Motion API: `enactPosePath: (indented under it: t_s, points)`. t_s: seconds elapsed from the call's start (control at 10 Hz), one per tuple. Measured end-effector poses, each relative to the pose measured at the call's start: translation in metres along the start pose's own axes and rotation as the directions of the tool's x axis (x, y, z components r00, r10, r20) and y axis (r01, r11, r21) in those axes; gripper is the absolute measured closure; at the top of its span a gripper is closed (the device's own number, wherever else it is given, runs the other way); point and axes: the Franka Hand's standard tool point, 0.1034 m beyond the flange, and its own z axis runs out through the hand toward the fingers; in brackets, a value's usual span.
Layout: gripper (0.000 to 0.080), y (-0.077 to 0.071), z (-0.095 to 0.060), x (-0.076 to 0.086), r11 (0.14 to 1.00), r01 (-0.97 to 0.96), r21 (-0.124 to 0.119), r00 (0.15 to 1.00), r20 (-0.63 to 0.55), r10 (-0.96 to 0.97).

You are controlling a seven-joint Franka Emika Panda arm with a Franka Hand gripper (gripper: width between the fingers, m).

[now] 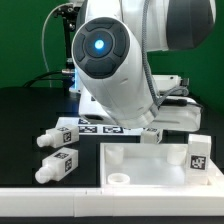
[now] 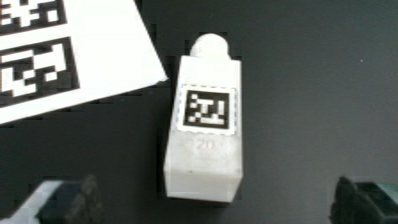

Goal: Assemble square table

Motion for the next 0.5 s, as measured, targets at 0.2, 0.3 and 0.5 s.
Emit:
enactPosePath:
  t_s: [0.2,0.3,0.5]
  points:
    - [0.0151,0.012,0.019,-0.001,0.998,-0.051,0.020,0.995,0.087,0.049]
    - [0.0151,0.017,0.027,0.000,0.997,-0.077,0.024,0.989,0.126,0.074]
    - [0.0151,0.019,0.030,0.002,0.996,-0.083,0.025,0.988,0.135,0.079]
